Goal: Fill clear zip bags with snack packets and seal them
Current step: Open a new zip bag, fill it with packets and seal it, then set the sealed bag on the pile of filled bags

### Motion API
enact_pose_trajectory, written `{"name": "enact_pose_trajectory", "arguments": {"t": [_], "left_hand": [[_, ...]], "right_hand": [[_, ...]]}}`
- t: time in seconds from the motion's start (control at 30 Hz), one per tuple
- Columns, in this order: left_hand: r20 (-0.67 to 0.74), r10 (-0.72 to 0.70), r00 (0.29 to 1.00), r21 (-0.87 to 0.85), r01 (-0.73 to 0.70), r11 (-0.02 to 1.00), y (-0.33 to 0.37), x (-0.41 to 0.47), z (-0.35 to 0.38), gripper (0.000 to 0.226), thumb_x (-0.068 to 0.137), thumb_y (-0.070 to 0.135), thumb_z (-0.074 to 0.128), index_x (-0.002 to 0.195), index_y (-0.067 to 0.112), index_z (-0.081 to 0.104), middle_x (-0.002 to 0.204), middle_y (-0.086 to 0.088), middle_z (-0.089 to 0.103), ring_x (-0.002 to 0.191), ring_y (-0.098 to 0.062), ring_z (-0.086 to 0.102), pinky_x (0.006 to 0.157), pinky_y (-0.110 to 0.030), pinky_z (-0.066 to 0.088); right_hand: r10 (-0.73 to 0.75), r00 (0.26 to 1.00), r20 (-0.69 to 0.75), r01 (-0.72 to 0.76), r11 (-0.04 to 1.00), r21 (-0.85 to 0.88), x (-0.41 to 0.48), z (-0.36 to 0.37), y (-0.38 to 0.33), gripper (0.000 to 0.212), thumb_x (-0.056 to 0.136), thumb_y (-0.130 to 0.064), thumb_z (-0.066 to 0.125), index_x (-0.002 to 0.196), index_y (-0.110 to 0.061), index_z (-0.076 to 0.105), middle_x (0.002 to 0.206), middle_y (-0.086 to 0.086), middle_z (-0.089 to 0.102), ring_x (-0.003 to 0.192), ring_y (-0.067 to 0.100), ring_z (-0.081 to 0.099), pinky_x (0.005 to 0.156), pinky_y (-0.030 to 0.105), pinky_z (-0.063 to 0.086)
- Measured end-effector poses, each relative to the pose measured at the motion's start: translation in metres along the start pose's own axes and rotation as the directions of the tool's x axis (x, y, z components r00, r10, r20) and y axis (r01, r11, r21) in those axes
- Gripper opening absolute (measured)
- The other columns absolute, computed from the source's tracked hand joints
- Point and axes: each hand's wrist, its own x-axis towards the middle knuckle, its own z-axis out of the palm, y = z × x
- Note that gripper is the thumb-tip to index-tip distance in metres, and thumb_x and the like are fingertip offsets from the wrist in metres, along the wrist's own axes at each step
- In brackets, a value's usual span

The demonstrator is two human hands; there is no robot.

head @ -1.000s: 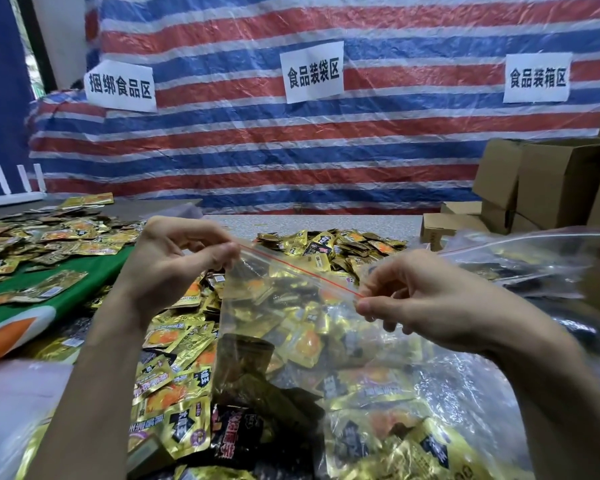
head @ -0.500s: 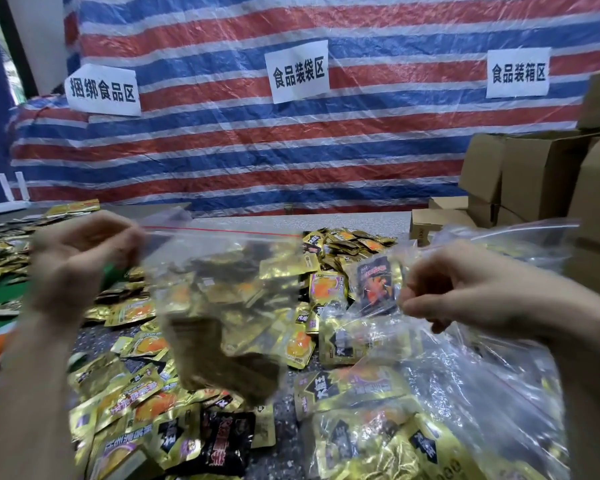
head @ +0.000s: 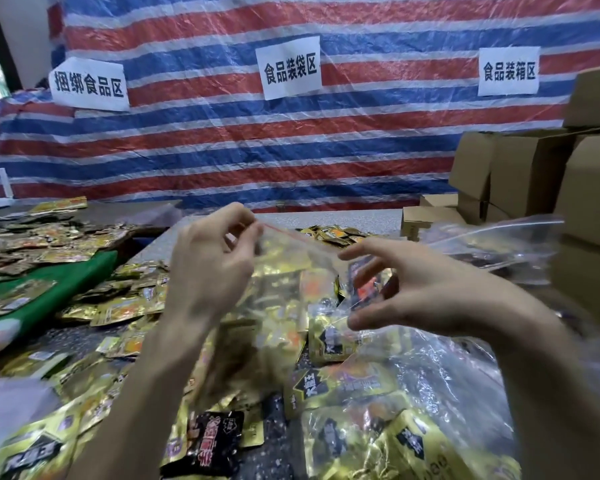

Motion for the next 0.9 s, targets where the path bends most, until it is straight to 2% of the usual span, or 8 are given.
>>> {"name": "enact_pose_trajectory", "arguments": {"t": [0.07, 0.17, 0.23, 0.33, 0.43, 0.67, 0.8, 0.9], "left_hand": [[-0.042, -0.070, 0.997, -0.218, 0.059, 0.974, 0.020, -0.011, 0.021, 0.020, 0.098, 0.014, 0.060, 0.079, 0.018, 0.065, 0.067, 0.006, 0.066, 0.055, -0.003, 0.060, 0.049, -0.018, 0.045], [0.071, -0.080, 0.994, -0.417, 0.102, 0.903, 0.046, -0.039, 0.062, 0.019, 0.098, 0.014, 0.059, 0.081, 0.019, 0.065, 0.074, 0.004, 0.070, 0.062, -0.009, 0.066, 0.053, -0.025, 0.053], [0.275, -0.033, 0.961, -0.362, 0.135, 0.922, 0.055, -0.064, 0.093, 0.016, 0.098, 0.017, 0.059, 0.084, 0.019, 0.066, 0.080, 0.004, 0.071, 0.071, -0.013, 0.067, 0.065, -0.036, 0.056], [0.586, -0.022, 0.810, -0.174, 0.152, 0.973, 0.057, -0.098, 0.126, 0.013, 0.099, 0.028, 0.056, 0.100, 0.020, 0.066, 0.096, -0.002, 0.072, 0.088, -0.020, 0.065, 0.081, -0.037, 0.053], [0.688, 0.039, 0.725, -0.067, 0.010, 0.998, 0.057, -0.110, 0.131, 0.023, 0.099, 0.036, 0.052, 0.120, 0.029, 0.061, 0.116, 0.001, 0.067, 0.110, -0.019, 0.059, 0.088, -0.029, 0.043], [0.625, 0.030, 0.780, -0.262, 0.174, 0.949, 0.049, -0.098, 0.096, 0.023, 0.099, 0.026, 0.057, 0.120, 0.021, 0.062, 0.113, -0.005, 0.067, 0.102, -0.024, 0.062, 0.086, -0.035, 0.052], [0.514, -0.106, 0.851, -0.008, 0.128, 0.992, 0.023, -0.096, 0.052, 0.015, 0.095, 0.031, 0.060, 0.109, 0.030, 0.064, 0.095, 0.009, 0.065, 0.071, -0.009, 0.056, 0.067, -0.025, 0.042], [0.417, -0.264, 0.870, 0.217, 0.187, 0.958, -0.007, -0.101, 0.006, 0.009, 0.095, 0.036, 0.059, 0.103, 0.035, 0.063, 0.085, 0.022, 0.060, 0.072, 0.001, 0.059, 0.066, -0.027, 0.051]], "right_hand": [[0.027, 1.000, 0.006, -0.027, 1.000, 0.006, 0.005, 0.003, 0.003, 0.073, 0.082, -0.014, 0.078, 0.139, -0.042, 0.043, 0.118, -0.006, 0.059, 0.092, 0.013, 0.067, 0.084, 0.034, 0.059], [0.081, 0.993, -0.086, -0.073, 0.992, 0.098, 0.007, -0.006, 0.011, 0.059, 0.088, 0.003, 0.062, 0.130, -0.035, 0.051, 0.115, -0.001, 0.060, 0.090, 0.017, 0.065, 0.075, 0.037, 0.059], [0.126, 0.966, -0.224, -0.118, 0.992, 0.050, 0.004, -0.018, 0.020, 0.046, 0.091, 0.001, 0.054, 0.128, -0.026, 0.056, 0.115, 0.002, 0.062, 0.093, 0.016, 0.062, 0.078, 0.036, 0.056], [0.184, 0.919, -0.350, -0.193, 0.981, 0.008, -0.003, -0.032, 0.030, 0.045, 0.090, 0.003, 0.047, 0.125, -0.022, 0.060, 0.113, 0.002, 0.063, 0.091, 0.013, 0.060, 0.074, 0.032, 0.054], [0.147, 0.933, -0.329, -0.158, 0.987, -0.004, -0.006, -0.035, 0.028, 0.052, 0.087, 0.008, 0.044, 0.122, -0.026, 0.061, 0.111, -0.002, 0.062, 0.093, 0.010, 0.059, 0.071, 0.028, 0.052], [-0.167, 0.976, -0.140, 0.154, 0.983, -0.101, -0.001, -0.001, -0.008, 0.028, 0.099, -0.022, 0.055, 0.126, -0.029, 0.061, 0.120, -0.008, 0.061, 0.100, 0.003, 0.059, 0.084, 0.023, 0.051], [-0.271, 0.960, -0.070, 0.263, 0.959, -0.108, 0.004, 0.026, -0.026, 0.028, 0.098, -0.027, 0.056, 0.126, -0.028, 0.060, 0.119, -0.009, 0.063, 0.100, 0.004, 0.060, 0.085, 0.023, 0.051], [-0.314, 0.949, -0.037, 0.308, 0.945, -0.111, 0.010, 0.044, -0.032, 0.028, 0.098, -0.027, 0.056, 0.126, -0.026, 0.059, 0.119, -0.010, 0.062, 0.100, 0.002, 0.059, 0.079, 0.014, 0.047]]}}
